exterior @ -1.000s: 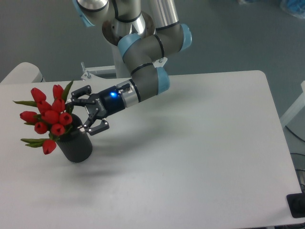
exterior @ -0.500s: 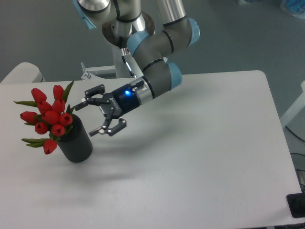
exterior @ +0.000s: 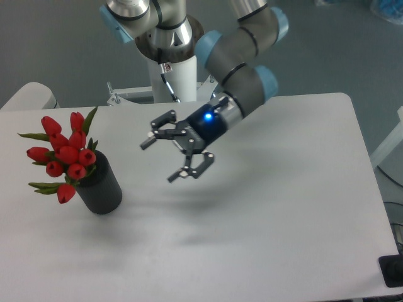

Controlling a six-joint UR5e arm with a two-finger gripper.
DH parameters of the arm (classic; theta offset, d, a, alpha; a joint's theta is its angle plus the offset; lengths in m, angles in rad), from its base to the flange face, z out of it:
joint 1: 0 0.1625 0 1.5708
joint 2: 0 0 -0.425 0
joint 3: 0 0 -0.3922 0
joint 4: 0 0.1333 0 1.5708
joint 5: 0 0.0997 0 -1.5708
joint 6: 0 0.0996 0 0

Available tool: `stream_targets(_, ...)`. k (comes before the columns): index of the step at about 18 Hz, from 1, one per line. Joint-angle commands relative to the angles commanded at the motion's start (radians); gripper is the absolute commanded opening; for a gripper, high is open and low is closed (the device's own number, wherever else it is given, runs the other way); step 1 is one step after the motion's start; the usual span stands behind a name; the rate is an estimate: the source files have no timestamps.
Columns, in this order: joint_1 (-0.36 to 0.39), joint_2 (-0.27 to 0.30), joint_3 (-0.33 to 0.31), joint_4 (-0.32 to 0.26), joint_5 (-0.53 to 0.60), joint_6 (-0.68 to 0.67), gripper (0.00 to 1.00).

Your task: Insert the flowers into the vase

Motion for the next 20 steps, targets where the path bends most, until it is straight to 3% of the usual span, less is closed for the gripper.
stream_targets(4,0.025,-0.015,0.048,0.003,0.16,-0.014,1.0)
stream_targets(7,0.023,-0.063,0.115,0.001,0.281,-0.02,1.0)
stream_targets(14,0.015,-0.152,0.324,-0.017,0.758,-0.017,1.0)
stream_targets(20,-0.02,-0.219,0.433,-0.015,1.026,0.021,1.0)
